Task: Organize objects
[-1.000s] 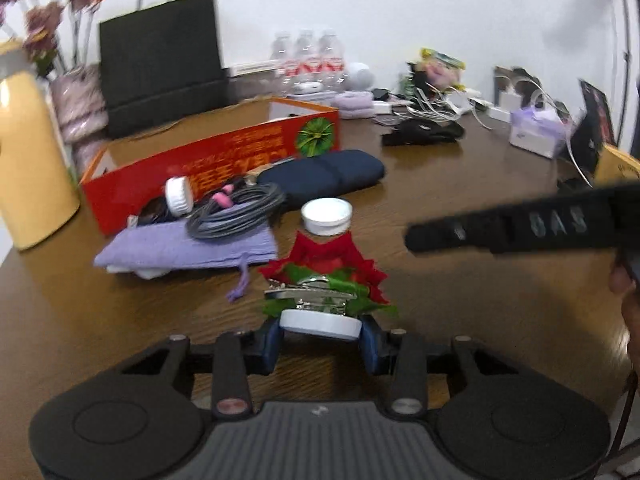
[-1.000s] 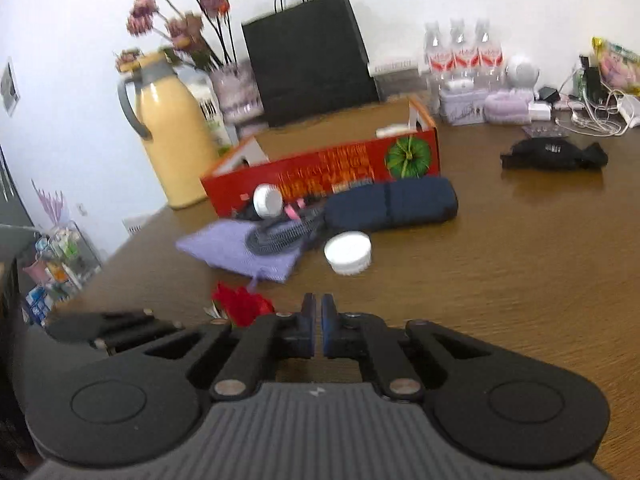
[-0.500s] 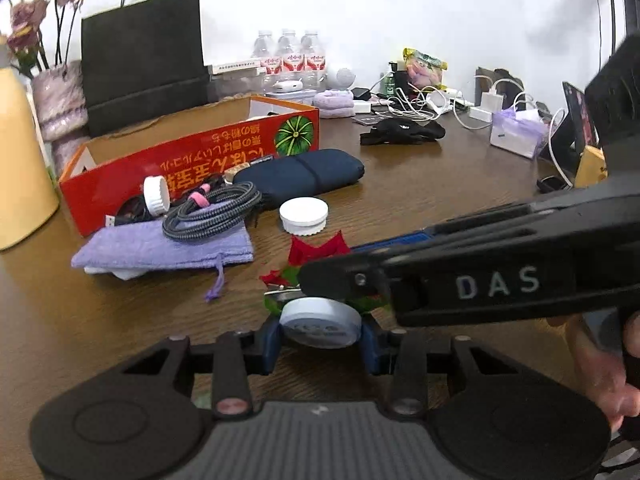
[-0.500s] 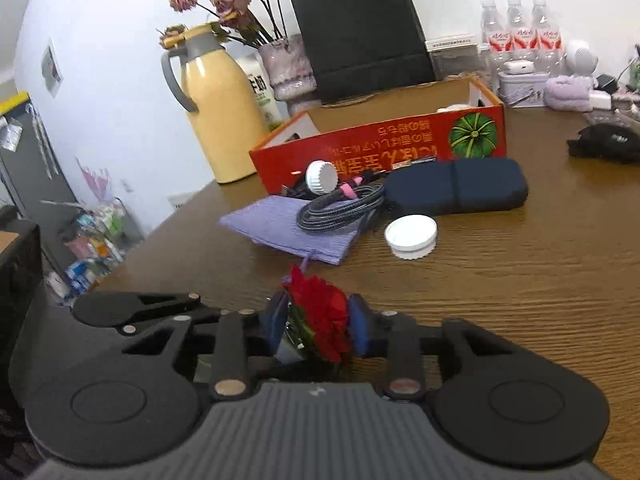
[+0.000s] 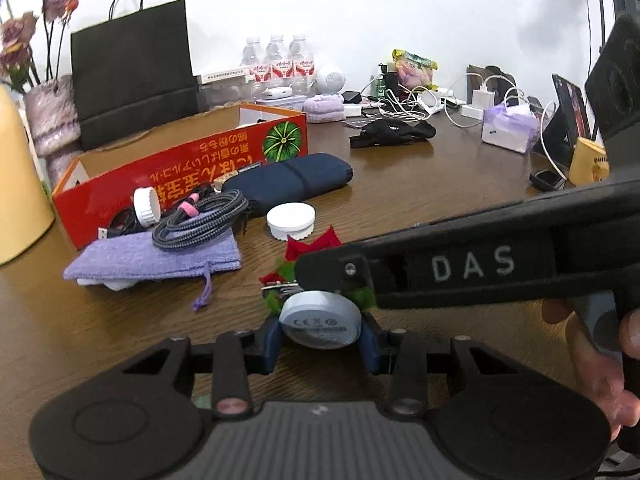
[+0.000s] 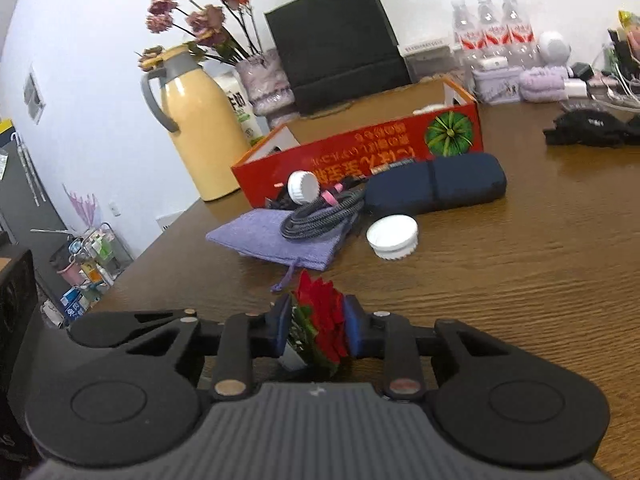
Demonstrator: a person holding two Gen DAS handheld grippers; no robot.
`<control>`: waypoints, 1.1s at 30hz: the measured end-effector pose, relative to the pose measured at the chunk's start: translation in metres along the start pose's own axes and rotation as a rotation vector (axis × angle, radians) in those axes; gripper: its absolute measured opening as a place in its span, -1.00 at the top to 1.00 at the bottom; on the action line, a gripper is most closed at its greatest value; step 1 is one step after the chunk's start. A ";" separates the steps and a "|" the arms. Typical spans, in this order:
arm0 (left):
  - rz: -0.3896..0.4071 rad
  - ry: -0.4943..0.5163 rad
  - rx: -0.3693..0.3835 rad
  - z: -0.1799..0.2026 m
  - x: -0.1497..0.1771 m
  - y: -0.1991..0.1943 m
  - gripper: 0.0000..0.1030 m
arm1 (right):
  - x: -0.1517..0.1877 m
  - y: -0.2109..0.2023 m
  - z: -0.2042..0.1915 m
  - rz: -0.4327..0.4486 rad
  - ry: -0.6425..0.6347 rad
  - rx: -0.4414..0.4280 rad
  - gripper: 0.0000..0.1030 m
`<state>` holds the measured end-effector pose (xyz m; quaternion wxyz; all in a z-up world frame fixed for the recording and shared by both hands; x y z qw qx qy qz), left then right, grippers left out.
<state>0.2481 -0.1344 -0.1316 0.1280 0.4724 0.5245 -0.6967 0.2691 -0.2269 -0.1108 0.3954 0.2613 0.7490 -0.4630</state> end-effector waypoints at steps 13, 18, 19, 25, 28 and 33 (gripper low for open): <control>0.001 0.019 -0.036 0.004 0.000 -0.002 0.26 | 0.002 -0.005 0.005 0.003 0.065 -0.022 0.54; 0.005 0.000 -0.038 0.005 -0.001 -0.005 0.26 | 0.004 -0.005 0.006 0.027 0.088 0.006 0.57; 0.008 0.000 -0.042 0.006 -0.002 -0.007 0.26 | 0.003 -0.005 0.006 0.034 0.087 0.013 0.59; 0.022 0.022 -0.068 0.006 0.000 -0.011 0.27 | 0.002 -0.002 -0.004 0.054 0.014 0.066 0.63; 0.022 0.009 -0.065 0.003 0.002 -0.013 0.27 | 0.003 -0.001 -0.009 0.050 -0.030 0.075 0.63; 0.045 -0.038 -0.061 -0.007 0.008 -0.025 0.27 | 0.004 -0.003 -0.007 0.046 -0.111 0.193 0.66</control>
Point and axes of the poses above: each gripper's, at about its wrist camera, not at the fingertips, and y roughly the way its jaws point, z to its right, x to its underside, the point moved 9 cm from there along y, roughly the way its jaws point, and after that the axes turned 6 degrees about -y, right-handed, at the moved point
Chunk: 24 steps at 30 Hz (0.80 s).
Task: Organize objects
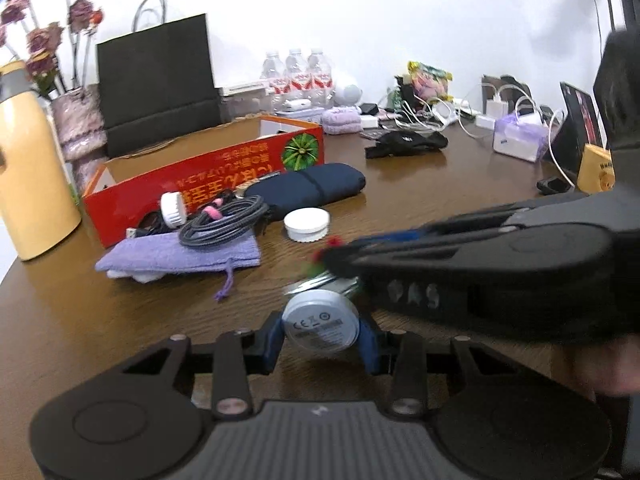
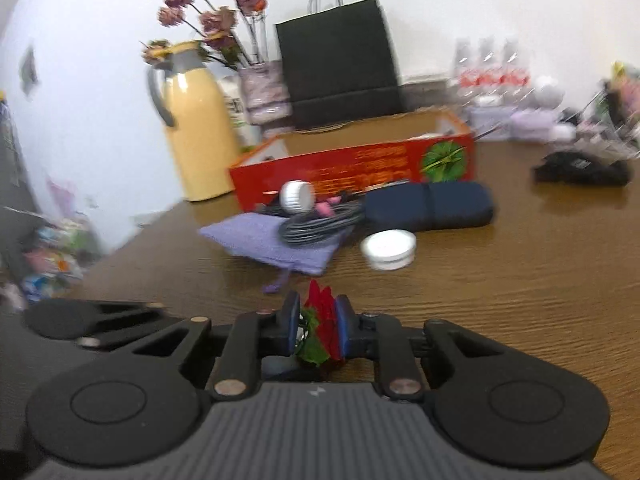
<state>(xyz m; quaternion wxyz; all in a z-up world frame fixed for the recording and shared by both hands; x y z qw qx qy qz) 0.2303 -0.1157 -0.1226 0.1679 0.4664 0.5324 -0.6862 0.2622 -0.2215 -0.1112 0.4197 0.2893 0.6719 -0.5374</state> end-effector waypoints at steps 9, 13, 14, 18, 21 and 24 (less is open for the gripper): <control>-0.043 -0.065 -0.034 -0.021 0.008 0.004 0.18 | -0.002 -0.015 0.033 0.021 0.091 -0.036 0.25; -0.044 -0.071 -0.030 -0.021 0.007 0.005 -0.01 | 0.001 -0.023 0.024 0.029 0.050 -0.077 -0.31; -0.049 -0.070 -0.027 -0.021 0.007 0.006 -0.04 | 0.003 -0.022 0.021 0.023 0.032 -0.071 -0.35; -0.050 -0.058 -0.027 -0.019 0.003 0.008 0.01 | 0.009 -0.006 0.020 -0.027 0.018 -0.041 -0.28; -0.050 -0.072 -0.016 -0.019 0.002 0.007 0.26 | 0.010 0.002 0.020 -0.041 0.038 -0.066 0.34; -0.003 -0.078 0.001 -0.017 -0.010 -0.006 0.26 | 0.006 0.000 0.022 -0.031 0.061 -0.076 0.34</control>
Point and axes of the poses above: each gripper's, at about its wrist camera, not at the fingertips, and y roughly the way its jaws point, z to its right, x to its underside, the point moved 9 cm from there along y, roughly the way its jaws point, and after that the axes turned 6 degrees about -y, right-handed, at the moved point
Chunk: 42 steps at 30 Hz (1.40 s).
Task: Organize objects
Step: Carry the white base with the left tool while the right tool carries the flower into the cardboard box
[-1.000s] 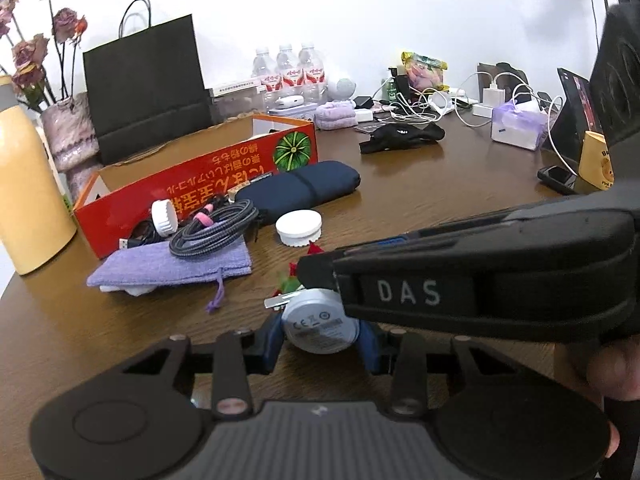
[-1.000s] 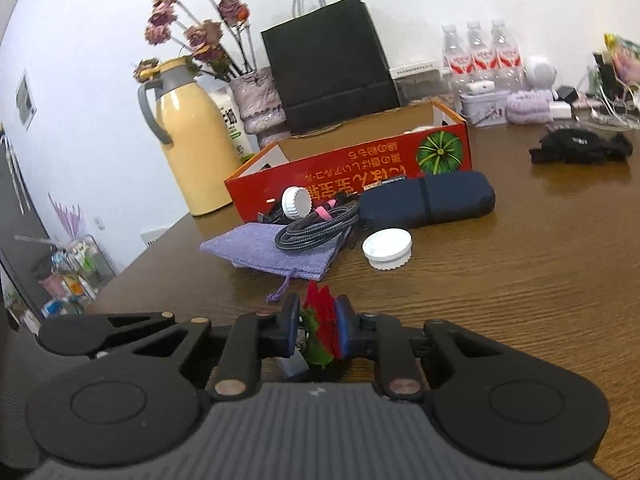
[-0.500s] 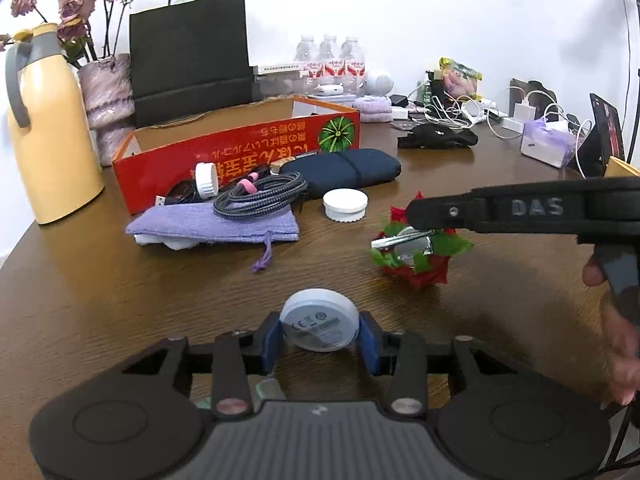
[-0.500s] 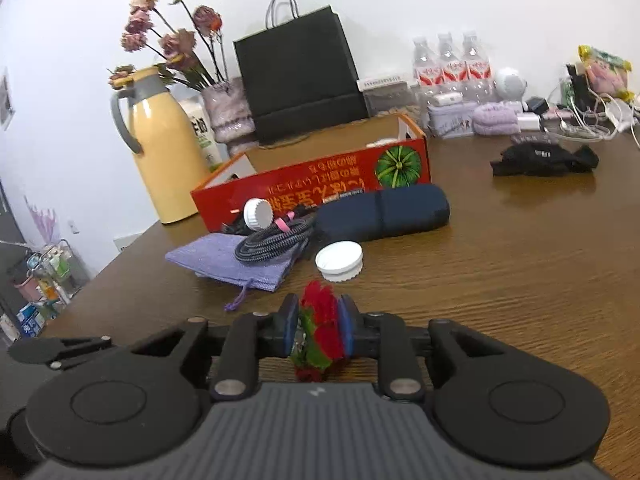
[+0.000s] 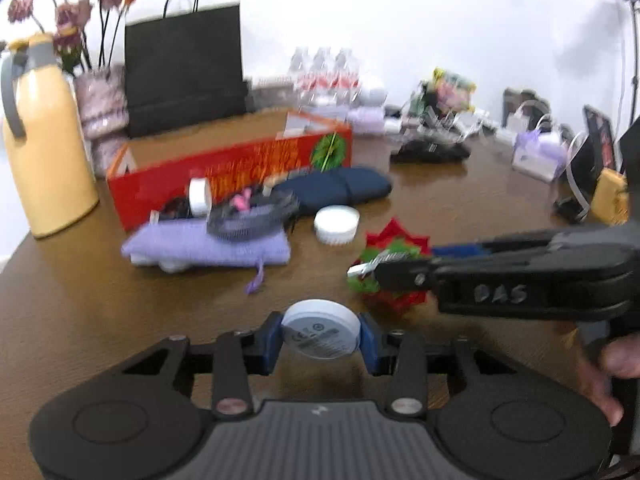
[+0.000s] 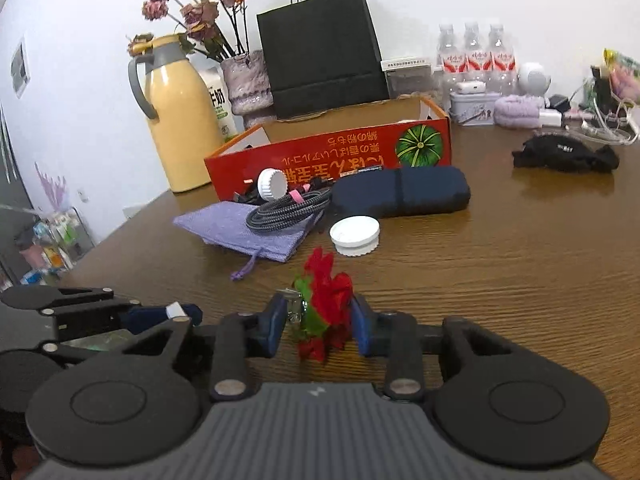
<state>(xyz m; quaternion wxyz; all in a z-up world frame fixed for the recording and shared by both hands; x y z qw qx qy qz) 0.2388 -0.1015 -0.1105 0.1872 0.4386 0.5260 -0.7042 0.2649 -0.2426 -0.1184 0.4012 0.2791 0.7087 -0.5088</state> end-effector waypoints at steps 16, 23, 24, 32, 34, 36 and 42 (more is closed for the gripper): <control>-0.068 -0.089 -0.082 -0.128 -0.211 0.106 0.25 | -0.216 0.091 0.068 0.066 -0.112 -0.026 0.35; -0.346 -0.119 -0.344 -0.230 -0.217 0.261 0.24 | -0.245 0.263 0.145 -0.137 0.107 0.079 0.33; -0.364 -0.153 -0.360 -0.242 -0.215 0.273 0.24 | -0.240 0.275 0.151 -0.155 0.120 0.105 0.29; -0.246 -0.113 -0.373 -0.240 -0.242 0.275 -0.53 | -0.252 0.287 0.142 -0.063 0.062 0.184 -0.66; -0.233 -0.147 -0.358 -0.242 -0.248 0.266 -0.53 | -0.261 0.277 0.137 -0.038 0.020 0.193 -0.66; -0.208 -0.146 -0.363 -0.237 -0.255 0.248 -0.53 | -0.268 0.260 0.132 -0.012 0.011 0.190 -0.67; -0.057 -0.112 -0.292 -0.195 -0.274 0.161 -0.63 | -0.283 0.180 0.109 0.068 -0.017 0.151 -0.86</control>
Point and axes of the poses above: each gripper's, at about its wrist camera, not at the fingertips, and y roughly the way its jaws point, z to its right, x to its underside, the point moved 9 cm from there along y, roughly the way its jaws point, and after that the axes turned 6 degrees about -y, right-handed, at the moved point
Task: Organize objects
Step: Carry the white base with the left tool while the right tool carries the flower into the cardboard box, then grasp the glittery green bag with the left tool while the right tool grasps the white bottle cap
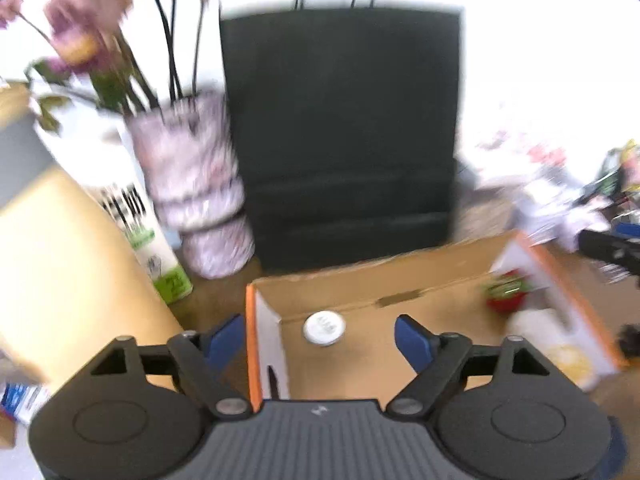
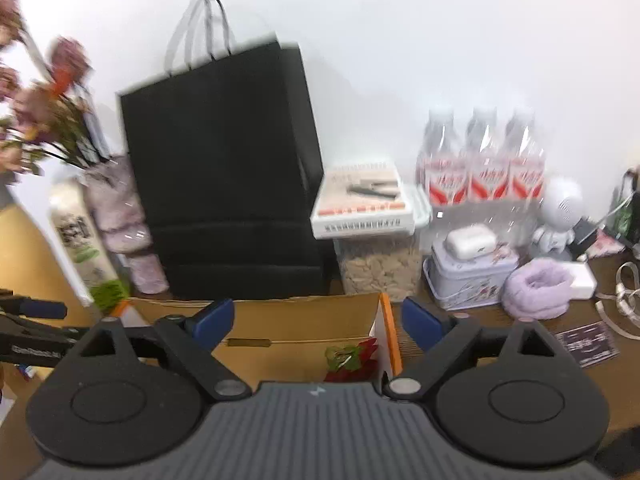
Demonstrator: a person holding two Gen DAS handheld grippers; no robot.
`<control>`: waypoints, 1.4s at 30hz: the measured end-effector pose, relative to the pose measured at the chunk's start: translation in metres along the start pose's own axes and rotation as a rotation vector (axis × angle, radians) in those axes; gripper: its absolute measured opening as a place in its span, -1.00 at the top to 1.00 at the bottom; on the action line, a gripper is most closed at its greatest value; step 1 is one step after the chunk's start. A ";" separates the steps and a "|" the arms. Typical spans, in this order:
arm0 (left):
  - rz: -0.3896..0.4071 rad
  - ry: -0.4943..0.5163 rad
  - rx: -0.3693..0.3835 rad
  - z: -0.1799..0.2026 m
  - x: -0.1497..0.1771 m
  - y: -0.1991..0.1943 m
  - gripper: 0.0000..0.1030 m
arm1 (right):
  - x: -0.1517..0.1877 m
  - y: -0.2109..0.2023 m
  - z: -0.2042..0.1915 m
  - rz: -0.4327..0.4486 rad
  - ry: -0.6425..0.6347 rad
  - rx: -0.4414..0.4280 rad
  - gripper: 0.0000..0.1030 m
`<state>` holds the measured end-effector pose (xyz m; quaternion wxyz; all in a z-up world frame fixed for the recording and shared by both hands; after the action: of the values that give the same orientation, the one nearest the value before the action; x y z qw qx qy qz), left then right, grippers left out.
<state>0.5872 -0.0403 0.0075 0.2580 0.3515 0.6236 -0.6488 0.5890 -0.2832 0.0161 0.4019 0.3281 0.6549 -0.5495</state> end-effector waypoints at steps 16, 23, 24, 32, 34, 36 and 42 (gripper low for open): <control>0.243 0.010 0.254 0.024 0.103 -0.293 -0.95 | 0.116 -0.264 -0.030 0.179 -0.065 -0.073 -1.00; 0.256 0.031 0.189 0.031 0.201 -0.327 -0.99 | 0.207 -0.302 -0.013 0.093 0.049 -0.012 -1.00; 0.239 0.023 0.179 0.033 0.219 -0.325 -0.99 | 0.216 -0.304 -0.013 0.075 0.058 -0.006 -1.00; -0.066 -0.083 0.131 0.041 0.315 -0.244 -0.81 | 0.256 -0.270 -0.045 -0.028 -0.062 0.009 -0.98; -0.088 -0.065 0.151 0.046 0.321 -0.231 -0.70 | 0.256 -0.258 -0.054 -0.020 -0.086 0.002 -0.97; -0.100 -0.047 0.174 0.051 0.323 -0.221 -0.47 | 0.255 -0.243 -0.060 -0.028 -0.110 0.001 -0.93; -0.023 -0.073 0.145 0.044 0.304 -0.196 0.14 | 0.242 -0.191 -0.058 -0.081 -0.135 0.030 -0.63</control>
<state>0.2412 -0.0351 -0.1075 0.2473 0.3382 0.5692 -0.7075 0.3013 -0.2635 -0.1073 0.4174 0.2696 0.6309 -0.5959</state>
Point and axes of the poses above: each gripper's, at about its wrist camera, not at the fingertips, and y roughly the way its jaws point, z to its right, x to its underside, the point moved 9 cm from there along y, roughly the way its jaws point, and after that the axes turned 6 degrees about -y, right-handed, at the moved point
